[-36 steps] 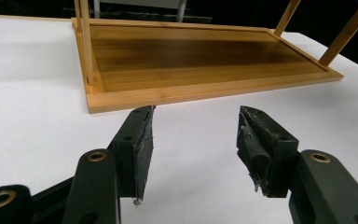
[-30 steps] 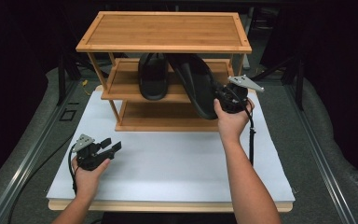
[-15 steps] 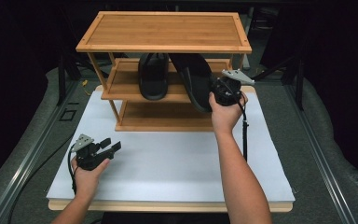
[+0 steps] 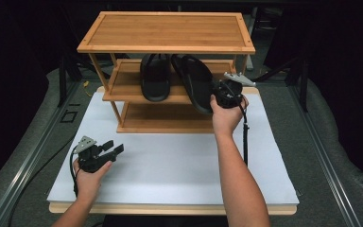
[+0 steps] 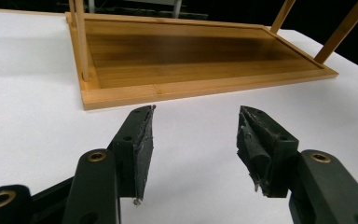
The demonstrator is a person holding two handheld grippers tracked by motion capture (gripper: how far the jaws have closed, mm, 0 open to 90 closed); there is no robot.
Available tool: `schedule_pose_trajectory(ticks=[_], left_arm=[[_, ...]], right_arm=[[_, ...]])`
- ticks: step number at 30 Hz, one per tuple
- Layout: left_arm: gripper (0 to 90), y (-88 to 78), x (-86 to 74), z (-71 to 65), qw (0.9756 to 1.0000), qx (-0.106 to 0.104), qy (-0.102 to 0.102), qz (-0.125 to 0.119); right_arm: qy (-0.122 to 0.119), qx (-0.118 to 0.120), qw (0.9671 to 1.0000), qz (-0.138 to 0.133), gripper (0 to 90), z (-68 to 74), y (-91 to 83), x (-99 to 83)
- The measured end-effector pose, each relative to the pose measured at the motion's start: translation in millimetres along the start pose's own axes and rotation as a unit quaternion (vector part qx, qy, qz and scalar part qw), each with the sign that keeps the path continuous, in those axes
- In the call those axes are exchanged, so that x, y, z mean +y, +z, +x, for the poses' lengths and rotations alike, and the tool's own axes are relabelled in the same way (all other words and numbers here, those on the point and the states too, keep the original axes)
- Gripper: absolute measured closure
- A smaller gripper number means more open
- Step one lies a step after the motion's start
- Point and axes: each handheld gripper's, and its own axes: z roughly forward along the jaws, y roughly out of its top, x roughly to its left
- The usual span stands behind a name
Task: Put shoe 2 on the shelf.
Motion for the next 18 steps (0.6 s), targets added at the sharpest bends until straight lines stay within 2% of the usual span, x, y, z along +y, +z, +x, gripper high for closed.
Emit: schedule_pose_trajectory(ticks=[1, 2, 3, 4, 7, 9, 10, 11, 13, 16, 17, 18], left_arm=[[45.9, 0.1, 0.1, -0.3, 1.0000, 0.000, 0.000, -0.001], [45.9, 0.1, 0.2, -0.5, 1.0000, 0.000, 0.000, -0.001], [45.9, 0.1, 0.2, -0.5, 1.0000, 0.000, -0.001, -0.002], [45.9, -0.1, 0.2, -0.1, 1.0000, 0.001, 0.000, -0.001], [45.9, -0.4, 0.2, 0.5, 1.0000, 0.002, 0.001, 0.000], [45.9, -0.1, 0.1, 0.5, 1.0000, 0.001, 0.001, -0.001], [45.9, 0.1, 0.0, 0.3, 1.0000, 0.001, 0.001, -0.001], [45.9, 0.2, 0.1, 0.3, 1.0000, 0.002, 0.002, -0.001], [45.9, 0.6, 0.0, 0.4, 1.0000, 0.002, 0.001, 0.000], [45.8, 1.1, 0.0, -0.2, 1.0000, 0.003, 0.002, 0.000], [45.7, 1.8, 0.1, -0.9, 1.0000, 0.004, 0.001, -0.001], [45.6, 2.3, 0.5, -1.6, 1.0000, 0.005, 0.000, 0.000]], right_arm=[[-0.008, 0.001, 1.0000, 0.000, 81.0, 1.2, -0.1, 0.0], [-0.013, -0.014, 0.9998, -0.002, 80.4, 3.6, 0.0, -0.3], [-0.019, -0.019, 0.9996, -0.004, 79.6, 5.1, -0.2, -0.7], [-0.020, -0.007, 0.9998, -0.005, 78.6, 5.8, -0.6, -1.1], [-0.012, -0.011, 0.9998, -0.012, 77.4, 7.5, -2.8, -0.7], [0.000, 0.006, 0.9999, -0.013, 68.7, 6.6, -4.0, 0.7], [0.005, 0.024, 0.9996, -0.012, 65.5, 5.7, -5.3, 1.3], [0.004, 0.042, 0.9991, -0.011, 63.0, 4.9, -7.2, 1.7], [-0.006, 0.060, 0.9981, -0.010, 59.6, 4.9, -13.1, 1.8], [-0.026, 0.064, 0.9975, -0.014, 55.3, 3.7, -25.5, 1.2], [-0.029, 0.062, 0.9975, -0.018, 53.6, 2.6, -29.1, 0.7], [-0.026, 0.072, 0.9968, -0.022, 52.5, 0.2, -35.1, -0.7]])
